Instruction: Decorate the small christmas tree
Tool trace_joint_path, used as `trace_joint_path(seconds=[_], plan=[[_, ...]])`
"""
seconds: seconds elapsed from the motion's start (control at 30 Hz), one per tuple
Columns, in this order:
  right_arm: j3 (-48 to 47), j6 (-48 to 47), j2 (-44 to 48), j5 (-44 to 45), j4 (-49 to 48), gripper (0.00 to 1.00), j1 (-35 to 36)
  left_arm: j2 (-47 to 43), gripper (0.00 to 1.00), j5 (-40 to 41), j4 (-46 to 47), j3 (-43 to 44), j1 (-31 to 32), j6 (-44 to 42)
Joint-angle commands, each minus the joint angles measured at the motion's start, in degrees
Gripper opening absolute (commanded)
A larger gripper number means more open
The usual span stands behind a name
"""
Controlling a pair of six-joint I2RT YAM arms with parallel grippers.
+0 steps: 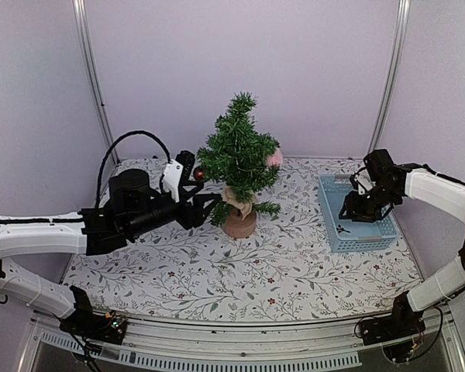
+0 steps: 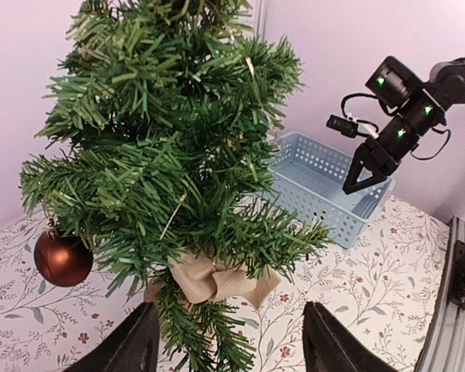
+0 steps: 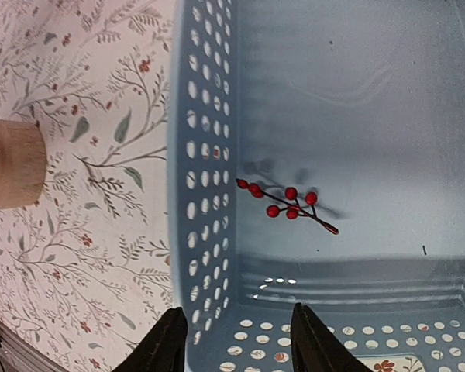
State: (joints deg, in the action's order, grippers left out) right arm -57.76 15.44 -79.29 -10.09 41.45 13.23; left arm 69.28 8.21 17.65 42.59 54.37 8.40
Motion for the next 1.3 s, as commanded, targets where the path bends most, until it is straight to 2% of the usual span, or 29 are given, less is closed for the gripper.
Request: trace_joint_path(seconds=[0.0,0.3,0.73,0.87,1.0,1.17,1.27], plan=[[-3.26,-7.36,-6.71,-1.9,3.62,0.46,-1.44,1.67,0.65,-0.43,-0.7,0.76,0.12,0.11],[-6.93,-10.49,-17.36,0.43,0.21,0.38,-3.13,2.94,0.65,-0.4,-0.93,1.77,0.17,-1.47],[-10.1,-12.25,-26.77,3.89,-2.95,0.32,-3.74,3.85,0.64,-0.52,-1.25,2.64,0.04,-1.98],[-10.73,-12.7,-28.62,4.39,-3.36,0.26,-4.04,3.87,0.64,-0.47,-1.48,2.77,0.04,-2.22],[-10.87,-13.27,-29.1,4.23,-3.17,0.15,-4.3,3.55,0.64,-0.11,-1.74,2.97,0.04,-2.51],[-11.42,-13.0,-25.56,4.11,-1.25,0.02,-4.27,2.9,0.64,0.09,-1.83,3.51,0.04,-3.49],[-11.84,-12.49,-21.9,3.96,0.41,0.0,-4.27,2.4,0.65,-0.11,-1.92,4.01,0.04,-4.09]])
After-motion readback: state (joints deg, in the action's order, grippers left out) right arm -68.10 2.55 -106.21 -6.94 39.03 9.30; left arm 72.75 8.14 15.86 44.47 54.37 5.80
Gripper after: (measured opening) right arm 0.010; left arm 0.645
